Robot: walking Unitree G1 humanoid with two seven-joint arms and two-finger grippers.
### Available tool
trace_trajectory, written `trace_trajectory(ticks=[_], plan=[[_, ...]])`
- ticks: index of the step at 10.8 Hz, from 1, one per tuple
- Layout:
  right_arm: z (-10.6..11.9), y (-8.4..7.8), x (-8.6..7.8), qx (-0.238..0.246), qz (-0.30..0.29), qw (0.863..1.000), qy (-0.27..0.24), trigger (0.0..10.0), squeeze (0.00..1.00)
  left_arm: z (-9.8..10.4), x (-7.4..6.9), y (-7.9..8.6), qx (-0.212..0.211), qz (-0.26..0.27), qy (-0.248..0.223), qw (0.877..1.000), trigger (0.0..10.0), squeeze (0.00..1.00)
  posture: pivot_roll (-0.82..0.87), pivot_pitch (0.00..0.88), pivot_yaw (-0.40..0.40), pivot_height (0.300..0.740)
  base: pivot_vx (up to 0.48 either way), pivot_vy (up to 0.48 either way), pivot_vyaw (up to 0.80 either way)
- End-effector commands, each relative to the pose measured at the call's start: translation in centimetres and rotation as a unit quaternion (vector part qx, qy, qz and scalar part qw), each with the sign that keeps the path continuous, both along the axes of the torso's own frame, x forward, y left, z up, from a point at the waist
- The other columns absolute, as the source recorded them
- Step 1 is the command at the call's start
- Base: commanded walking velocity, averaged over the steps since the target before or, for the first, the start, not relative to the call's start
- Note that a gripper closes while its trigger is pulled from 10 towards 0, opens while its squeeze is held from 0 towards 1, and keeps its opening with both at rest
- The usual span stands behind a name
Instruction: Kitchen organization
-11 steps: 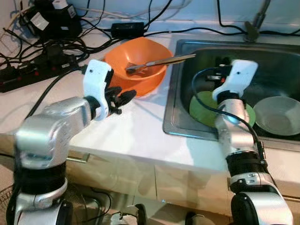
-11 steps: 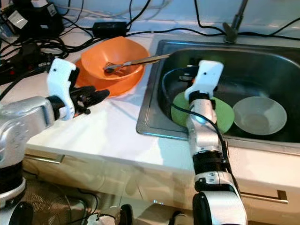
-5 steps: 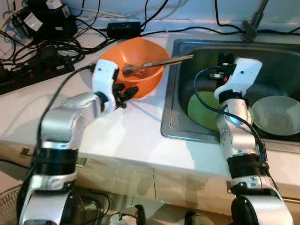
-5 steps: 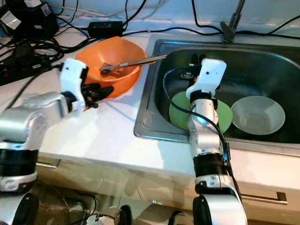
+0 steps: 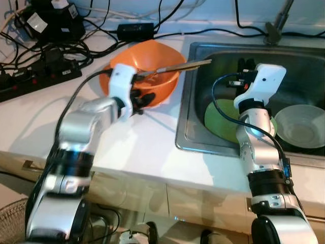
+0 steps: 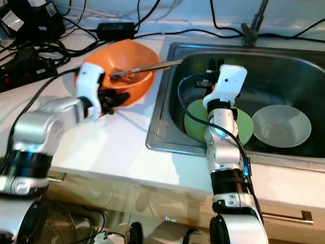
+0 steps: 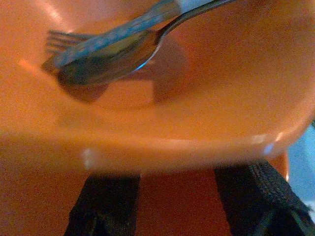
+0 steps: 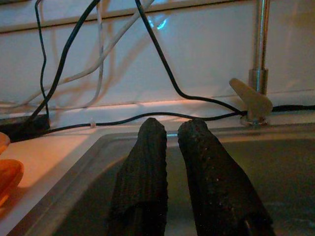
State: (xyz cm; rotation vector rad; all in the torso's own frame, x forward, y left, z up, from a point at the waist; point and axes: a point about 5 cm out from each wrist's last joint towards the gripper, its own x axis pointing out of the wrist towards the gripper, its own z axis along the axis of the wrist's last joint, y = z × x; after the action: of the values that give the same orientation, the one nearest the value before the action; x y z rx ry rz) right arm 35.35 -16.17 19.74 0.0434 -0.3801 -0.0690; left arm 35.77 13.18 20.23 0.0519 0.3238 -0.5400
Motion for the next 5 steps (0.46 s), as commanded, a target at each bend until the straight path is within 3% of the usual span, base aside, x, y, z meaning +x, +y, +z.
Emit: trace_trajectory(ticks=[1, 5], plan=[[-2.0, -0.2, -0.3, 0.006, -0.002, 0.999, 0.038, 10.0, 0.00, 0.1, 0.1, 0.0, 0.012, -0.008, 0.000, 1.000, 10.0, 0.00, 0.13, 0.146, 0.117, 0.740, 0.000, 0.000, 0.00], [-2.1, 0.0, -0.2, 0.011, -0.003, 0.999, 0.043, 10.0, 0.00, -0.5, -1.2, 0.4, 0.053, -0.035, 0.032, 0.997, 10.0, 0.00, 0.16, 0.158, 0.131, 0.740, 0.000, 0.000, 0.00]])
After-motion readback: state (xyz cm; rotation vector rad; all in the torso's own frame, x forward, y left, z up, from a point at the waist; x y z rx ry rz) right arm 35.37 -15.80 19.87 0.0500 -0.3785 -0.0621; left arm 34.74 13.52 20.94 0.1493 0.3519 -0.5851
